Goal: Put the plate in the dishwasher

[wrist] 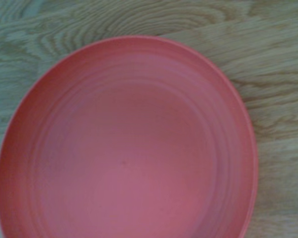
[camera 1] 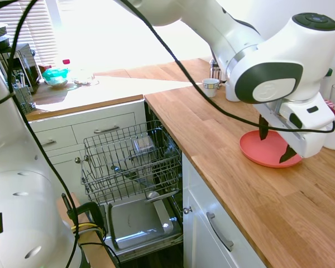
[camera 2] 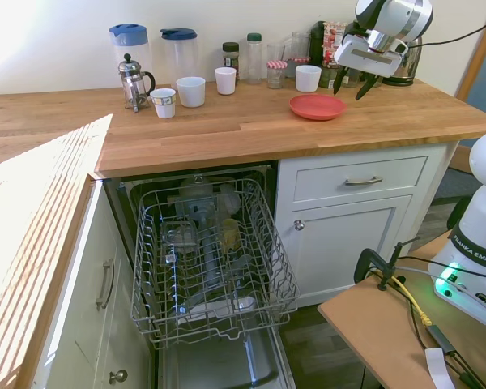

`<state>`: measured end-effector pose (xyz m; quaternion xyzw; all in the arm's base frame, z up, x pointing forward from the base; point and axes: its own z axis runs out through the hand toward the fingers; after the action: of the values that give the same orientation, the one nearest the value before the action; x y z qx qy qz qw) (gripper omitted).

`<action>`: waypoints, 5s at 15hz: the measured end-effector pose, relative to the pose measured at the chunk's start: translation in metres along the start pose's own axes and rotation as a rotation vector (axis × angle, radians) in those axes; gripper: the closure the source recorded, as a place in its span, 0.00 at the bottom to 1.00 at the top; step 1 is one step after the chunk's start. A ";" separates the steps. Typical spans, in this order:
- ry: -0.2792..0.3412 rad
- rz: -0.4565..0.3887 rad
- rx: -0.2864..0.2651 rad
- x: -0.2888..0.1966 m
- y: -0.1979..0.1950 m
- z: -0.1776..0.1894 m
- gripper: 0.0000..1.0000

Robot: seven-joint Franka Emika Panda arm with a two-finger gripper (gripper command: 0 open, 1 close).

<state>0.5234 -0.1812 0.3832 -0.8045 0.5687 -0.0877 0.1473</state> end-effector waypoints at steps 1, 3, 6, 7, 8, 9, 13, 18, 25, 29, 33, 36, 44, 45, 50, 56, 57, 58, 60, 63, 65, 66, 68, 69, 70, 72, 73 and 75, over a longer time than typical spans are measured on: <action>-0.002 0.009 0.005 0.004 -0.001 0.004 0.00; -0.015 0.013 0.037 0.010 -0.006 0.012 0.00; -0.035 0.021 0.050 0.015 -0.010 0.028 1.00; -0.036 0.022 0.048 0.016 -0.009 0.031 1.00; -0.036 0.023 0.050 0.017 -0.008 0.034 1.00; -0.038 0.022 0.050 0.018 -0.008 0.036 1.00; -0.041 0.022 0.042 0.017 -0.008 0.046 1.00; -0.050 0.035 0.055 0.017 -0.006 0.057 1.00; -0.046 0.046 0.067 0.019 0.002 0.063 1.00; -0.052 0.060 0.103 0.020 0.004 0.063 1.00; -0.067 0.056 0.172 0.022 0.005 0.056 1.00; -0.074 0.006 0.220 0.014 -0.002 0.042 1.00; 0.045 -0.413 0.135 -0.149 -0.146 -0.067 1.00; 0.068 -0.476 0.108 -0.191 -0.168 -0.075 1.00; 0.196 -0.795 -0.040 -0.443 -0.178 -0.030 1.00; 0.421 -1.187 0.003 -0.669 -0.006 0.038 1.00; 0.470 -1.240 0.039 -0.693 0.015 0.045 1.00; 0.527 -1.285 0.078 -0.714 0.029 0.052 1.00; 0.654 -1.354 0.152 -0.749 0.036 0.071 1.00; 0.779 -1.424 0.176 -0.772 0.050 0.138 1.00; 0.808 -1.442 0.149 -0.770 0.061 0.169 1.00; 0.810 -1.441 0.139 -0.767 0.063 0.174 1.00; 0.813 -1.432 0.131 -0.761 0.059 0.178 1.00; 0.808 -1.430 0.123 -0.759 0.059 0.183 1.00; 0.800 -1.431 0.112 -0.757 0.063 0.191 1.00; 0.790 -1.439 0.087 -0.755 0.074 0.207 1.00; 0.795 -1.440 0.085 -0.756 0.076 0.208 1.00; 0.793 -1.445 0.084 -0.760 0.081 0.208 1.00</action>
<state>0.2594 0.5370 0.1800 -0.8751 -0.0831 -0.4595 -0.1271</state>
